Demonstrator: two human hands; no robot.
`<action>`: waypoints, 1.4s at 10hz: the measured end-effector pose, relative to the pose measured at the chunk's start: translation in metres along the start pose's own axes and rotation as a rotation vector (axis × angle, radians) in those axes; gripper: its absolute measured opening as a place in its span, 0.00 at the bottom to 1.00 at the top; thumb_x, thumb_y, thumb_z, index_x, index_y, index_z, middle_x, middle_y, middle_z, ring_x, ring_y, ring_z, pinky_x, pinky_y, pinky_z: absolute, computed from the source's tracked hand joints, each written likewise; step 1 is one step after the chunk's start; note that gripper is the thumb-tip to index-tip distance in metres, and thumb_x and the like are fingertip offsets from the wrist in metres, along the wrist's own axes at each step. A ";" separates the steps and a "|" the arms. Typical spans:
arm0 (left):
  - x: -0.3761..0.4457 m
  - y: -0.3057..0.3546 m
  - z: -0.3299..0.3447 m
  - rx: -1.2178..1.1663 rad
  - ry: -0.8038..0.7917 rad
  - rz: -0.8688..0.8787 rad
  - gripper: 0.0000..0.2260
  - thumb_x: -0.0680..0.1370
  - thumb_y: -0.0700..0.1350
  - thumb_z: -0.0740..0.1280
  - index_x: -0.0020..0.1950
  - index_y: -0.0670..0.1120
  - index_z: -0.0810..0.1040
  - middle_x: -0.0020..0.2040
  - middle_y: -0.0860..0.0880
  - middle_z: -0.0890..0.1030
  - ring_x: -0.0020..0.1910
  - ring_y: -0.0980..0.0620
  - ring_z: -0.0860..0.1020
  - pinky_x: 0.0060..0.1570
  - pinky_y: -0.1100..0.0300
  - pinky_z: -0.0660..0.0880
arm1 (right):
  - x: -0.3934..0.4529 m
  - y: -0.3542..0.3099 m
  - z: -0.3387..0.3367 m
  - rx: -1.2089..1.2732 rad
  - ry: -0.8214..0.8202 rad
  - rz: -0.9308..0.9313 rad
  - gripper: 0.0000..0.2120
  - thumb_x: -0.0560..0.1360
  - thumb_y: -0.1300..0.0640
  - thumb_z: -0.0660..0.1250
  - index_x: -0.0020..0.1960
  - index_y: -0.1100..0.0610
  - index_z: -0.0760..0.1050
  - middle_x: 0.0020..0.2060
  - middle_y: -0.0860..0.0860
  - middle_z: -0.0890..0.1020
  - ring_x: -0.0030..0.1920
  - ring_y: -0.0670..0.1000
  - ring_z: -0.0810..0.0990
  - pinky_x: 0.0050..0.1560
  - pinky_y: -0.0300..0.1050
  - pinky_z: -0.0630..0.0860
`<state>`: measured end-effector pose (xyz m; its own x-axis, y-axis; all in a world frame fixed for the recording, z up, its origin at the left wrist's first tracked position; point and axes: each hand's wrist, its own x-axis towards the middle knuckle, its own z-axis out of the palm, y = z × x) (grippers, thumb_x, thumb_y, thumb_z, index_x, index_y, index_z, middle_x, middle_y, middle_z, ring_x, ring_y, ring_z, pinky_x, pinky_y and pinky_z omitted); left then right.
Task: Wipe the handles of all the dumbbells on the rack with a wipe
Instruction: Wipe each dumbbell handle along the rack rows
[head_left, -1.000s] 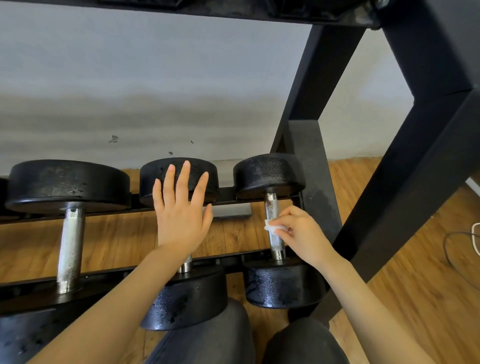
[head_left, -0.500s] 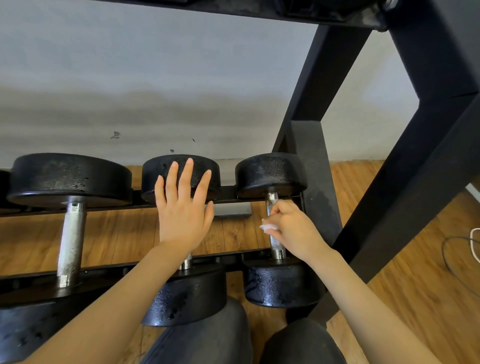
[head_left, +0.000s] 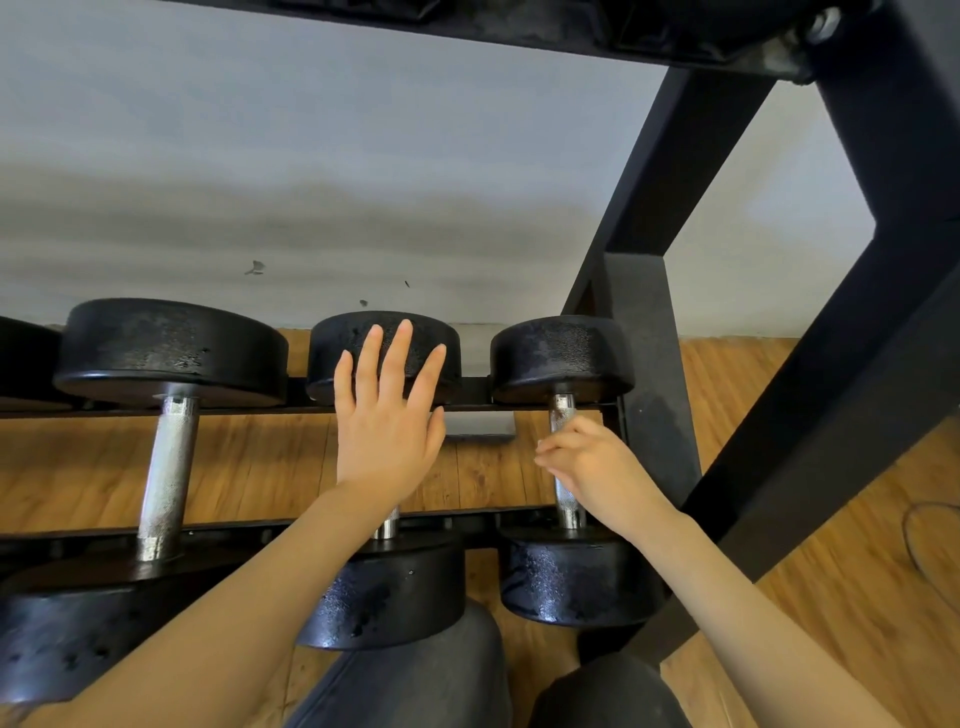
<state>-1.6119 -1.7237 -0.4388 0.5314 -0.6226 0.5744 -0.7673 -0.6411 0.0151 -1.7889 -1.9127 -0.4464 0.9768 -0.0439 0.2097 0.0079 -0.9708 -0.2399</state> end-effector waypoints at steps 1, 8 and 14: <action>0.000 0.000 0.000 -0.001 0.001 0.003 0.28 0.75 0.50 0.70 0.74 0.48 0.69 0.76 0.39 0.64 0.75 0.36 0.58 0.71 0.37 0.54 | -0.008 0.011 -0.001 0.083 0.062 0.026 0.07 0.74 0.59 0.70 0.50 0.59 0.83 0.49 0.46 0.79 0.50 0.44 0.75 0.52 0.38 0.75; 0.000 0.000 0.003 -0.012 0.005 0.004 0.28 0.75 0.50 0.70 0.75 0.48 0.68 0.76 0.39 0.63 0.76 0.36 0.58 0.72 0.37 0.53 | 0.000 0.005 -0.014 0.002 0.026 0.129 0.05 0.73 0.59 0.72 0.48 0.54 0.84 0.48 0.45 0.81 0.51 0.50 0.76 0.52 0.41 0.73; 0.000 0.001 0.001 -0.024 0.019 -0.001 0.27 0.76 0.48 0.68 0.74 0.48 0.69 0.76 0.39 0.63 0.76 0.36 0.58 0.72 0.38 0.52 | -0.017 -0.012 -0.022 0.090 -0.188 0.199 0.03 0.72 0.56 0.73 0.45 0.51 0.84 0.45 0.45 0.77 0.48 0.48 0.77 0.48 0.45 0.77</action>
<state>-1.6122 -1.7248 -0.4401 0.5251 -0.6133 0.5900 -0.7755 -0.6304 0.0349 -1.8100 -1.9058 -0.4262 0.9835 -0.1787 -0.0272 -0.1771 -0.9222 -0.3438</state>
